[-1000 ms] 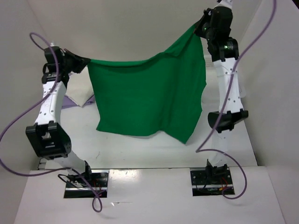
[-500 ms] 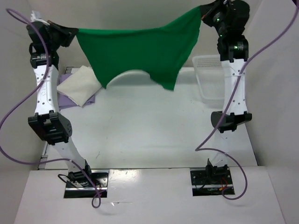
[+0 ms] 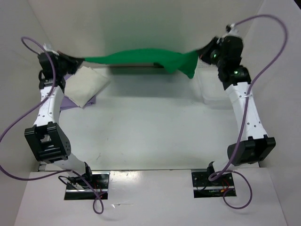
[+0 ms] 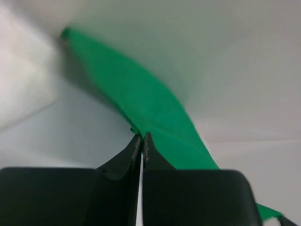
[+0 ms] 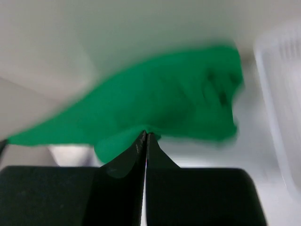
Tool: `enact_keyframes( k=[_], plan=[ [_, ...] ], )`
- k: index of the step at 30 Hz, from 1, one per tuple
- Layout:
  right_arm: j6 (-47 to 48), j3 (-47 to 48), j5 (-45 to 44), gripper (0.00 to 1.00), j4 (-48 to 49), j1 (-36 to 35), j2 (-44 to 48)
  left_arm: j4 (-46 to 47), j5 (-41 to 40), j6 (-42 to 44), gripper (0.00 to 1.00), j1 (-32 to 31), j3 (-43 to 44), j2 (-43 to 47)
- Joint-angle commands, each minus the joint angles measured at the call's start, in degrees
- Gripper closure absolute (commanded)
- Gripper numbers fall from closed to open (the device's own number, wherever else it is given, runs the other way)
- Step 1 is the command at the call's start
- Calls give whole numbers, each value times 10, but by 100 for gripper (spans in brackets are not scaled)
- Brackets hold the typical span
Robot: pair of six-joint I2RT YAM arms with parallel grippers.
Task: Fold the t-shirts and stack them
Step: Flatten out the tshirt
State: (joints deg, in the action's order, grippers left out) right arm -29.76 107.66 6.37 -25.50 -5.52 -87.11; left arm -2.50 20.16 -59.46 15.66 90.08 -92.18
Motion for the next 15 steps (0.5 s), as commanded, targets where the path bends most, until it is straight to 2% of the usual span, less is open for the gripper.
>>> enact_keyframes(
  k=[1, 3, 4, 7, 9, 15],
  plan=[
    [22, -190, -6, 100, -6, 5, 35, 40, 8, 33, 100, 2, -151, 46],
    [22, -273, 7, 100, 7, 5, 77, 46, 2, 43, 100, 2, -219, 62],
    [22, -344, 7, 100, 7, 5, 88, 46, 2, 49, 100, 2, -247, 74],
    [22, -446, 7, 100, -24, 5, 128, 16, 2, 75, 100, 7, -342, 102],
    [15, -487, 14, 100, -67, 5, 150, -6, -3, 92, 100, 7, -403, 124],
    [-25, -521, 33, 100, -216, 5, 198, -72, -8, 110, 100, 7, -493, 184]
  ],
)
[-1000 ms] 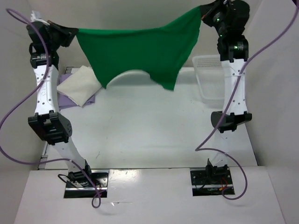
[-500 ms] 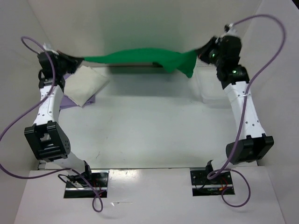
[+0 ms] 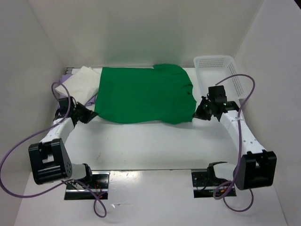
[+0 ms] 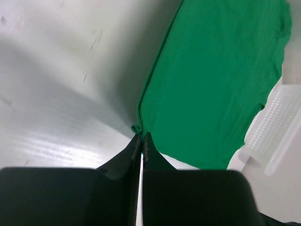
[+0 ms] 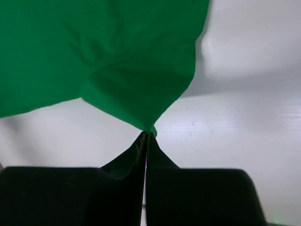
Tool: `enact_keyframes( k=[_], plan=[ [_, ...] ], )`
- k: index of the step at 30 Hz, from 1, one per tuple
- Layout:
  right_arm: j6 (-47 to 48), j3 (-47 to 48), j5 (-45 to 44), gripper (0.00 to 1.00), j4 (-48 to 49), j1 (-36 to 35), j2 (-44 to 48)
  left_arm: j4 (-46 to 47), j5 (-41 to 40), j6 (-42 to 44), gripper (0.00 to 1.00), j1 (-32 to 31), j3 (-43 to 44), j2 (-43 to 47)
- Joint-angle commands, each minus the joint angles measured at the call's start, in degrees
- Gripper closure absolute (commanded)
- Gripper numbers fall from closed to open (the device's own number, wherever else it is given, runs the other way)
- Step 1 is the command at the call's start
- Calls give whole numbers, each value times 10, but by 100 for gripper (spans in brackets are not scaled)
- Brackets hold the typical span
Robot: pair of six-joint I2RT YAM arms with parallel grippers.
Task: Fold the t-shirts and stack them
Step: Flatten out the tshirt, then fold the flattened tshirt in 1/3 of the way
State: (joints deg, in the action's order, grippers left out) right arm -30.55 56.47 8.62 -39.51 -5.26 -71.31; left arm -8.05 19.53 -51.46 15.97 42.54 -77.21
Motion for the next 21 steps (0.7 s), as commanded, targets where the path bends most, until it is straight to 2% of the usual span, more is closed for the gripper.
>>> enact_keyframes(
  k=[1, 7, 11, 13, 17, 21],
  plan=[
    [-23, -9, 10, 100, -93, 2, 49, -44, -7, 30, 100, 4, -29, 43],
    [-49, -36, 20, 100, -220, 2, 138, -171, -7, 52, 100, 17, -46, 127],
    [-75, -20, 54, 100, -273, -8, 180, -264, 3, 87, 100, 22, 2, 124],
    [-75, -20, 54, 100, -273, -8, 186, -270, 3, 81, 100, 22, -4, 124],
    [-70, -20, 30, 100, -223, -8, 139, -220, 29, 57, 100, 22, -22, 119],
    [-70, -35, 17, 100, -123, -8, 81, -197, 11, 62, 100, 22, 38, 90]
  ],
)
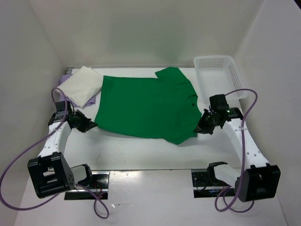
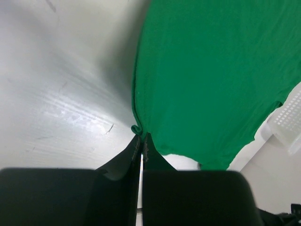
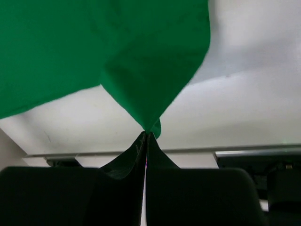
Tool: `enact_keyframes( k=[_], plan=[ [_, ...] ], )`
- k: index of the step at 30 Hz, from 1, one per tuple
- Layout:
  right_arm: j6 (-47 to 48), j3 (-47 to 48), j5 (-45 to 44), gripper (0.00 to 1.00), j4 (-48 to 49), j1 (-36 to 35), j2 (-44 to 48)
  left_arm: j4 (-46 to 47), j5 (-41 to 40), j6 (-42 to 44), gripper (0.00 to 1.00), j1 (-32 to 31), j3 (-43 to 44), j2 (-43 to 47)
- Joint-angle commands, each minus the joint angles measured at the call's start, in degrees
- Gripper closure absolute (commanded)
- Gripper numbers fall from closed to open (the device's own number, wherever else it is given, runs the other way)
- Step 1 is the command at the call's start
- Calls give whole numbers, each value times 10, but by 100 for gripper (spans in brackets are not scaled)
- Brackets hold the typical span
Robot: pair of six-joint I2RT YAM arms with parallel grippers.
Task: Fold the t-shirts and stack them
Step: Fold the flattened tshirt in 1/3 of the way
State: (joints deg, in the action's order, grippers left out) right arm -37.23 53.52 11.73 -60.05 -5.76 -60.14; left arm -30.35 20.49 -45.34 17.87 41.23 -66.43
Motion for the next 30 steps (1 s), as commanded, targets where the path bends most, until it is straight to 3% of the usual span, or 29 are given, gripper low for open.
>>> enact_keyframes(
  k=[1, 7, 14, 30],
  plan=[
    [-3, -5, -19, 100, 122, -3, -41, 32, -4, 9, 100, 3, 61, -39],
    [16, 83, -98, 100, 175, 2, -139, 97, -7, -9, 100, -9, 102, -125],
    [36, 139, -118, 100, 237, 7, -230, 136, -19, -15, 100, -21, 147, -194],
    [64, 316, -151, 100, 280, 29, -427, 172, -55, -20, 100, -61, 265, -374]
  ],
)
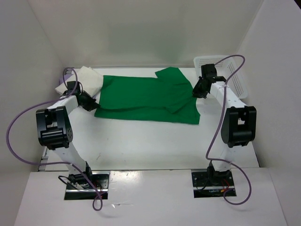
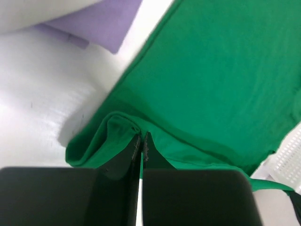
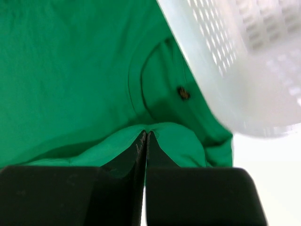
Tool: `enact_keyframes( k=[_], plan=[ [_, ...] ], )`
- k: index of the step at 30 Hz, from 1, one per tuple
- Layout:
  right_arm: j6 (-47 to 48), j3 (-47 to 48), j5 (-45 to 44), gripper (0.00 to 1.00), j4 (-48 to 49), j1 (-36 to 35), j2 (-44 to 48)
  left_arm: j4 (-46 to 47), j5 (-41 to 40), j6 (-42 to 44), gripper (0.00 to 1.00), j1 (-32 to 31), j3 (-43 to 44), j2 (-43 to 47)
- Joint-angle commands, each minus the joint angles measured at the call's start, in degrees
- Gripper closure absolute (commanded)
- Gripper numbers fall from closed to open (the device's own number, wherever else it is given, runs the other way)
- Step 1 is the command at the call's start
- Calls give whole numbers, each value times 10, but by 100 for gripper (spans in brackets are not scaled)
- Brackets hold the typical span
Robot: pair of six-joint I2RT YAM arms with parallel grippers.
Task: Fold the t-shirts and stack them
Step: Fold the flattened tshirt in 1/3 of the way
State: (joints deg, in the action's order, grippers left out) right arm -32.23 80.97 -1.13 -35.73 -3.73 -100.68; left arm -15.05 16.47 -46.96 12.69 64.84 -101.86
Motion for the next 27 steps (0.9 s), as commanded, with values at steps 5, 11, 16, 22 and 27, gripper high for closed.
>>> enact_keyframes(
  k=[5, 11, 16, 22, 27],
  plan=[
    [19, 74, -28, 100, 49, 8, -71, 30, -26, -10, 98, -21, 68, -60],
    [14, 96, -28, 98, 70, 8, -97, 49, -43, -21, 70, -26, 62, -55],
    [14, 109, -34, 90, 70, 8, -84, 64, -78, -21, 56, -26, 39, 9],
    [9, 82, -1, 65, 65, 8, -11, 57, -79, -14, 55, -26, -47, 101],
    [20, -37, 43, 54, 77, 8, 78, 70, -53, -22, 61, 11, -158, 161]
  ],
)
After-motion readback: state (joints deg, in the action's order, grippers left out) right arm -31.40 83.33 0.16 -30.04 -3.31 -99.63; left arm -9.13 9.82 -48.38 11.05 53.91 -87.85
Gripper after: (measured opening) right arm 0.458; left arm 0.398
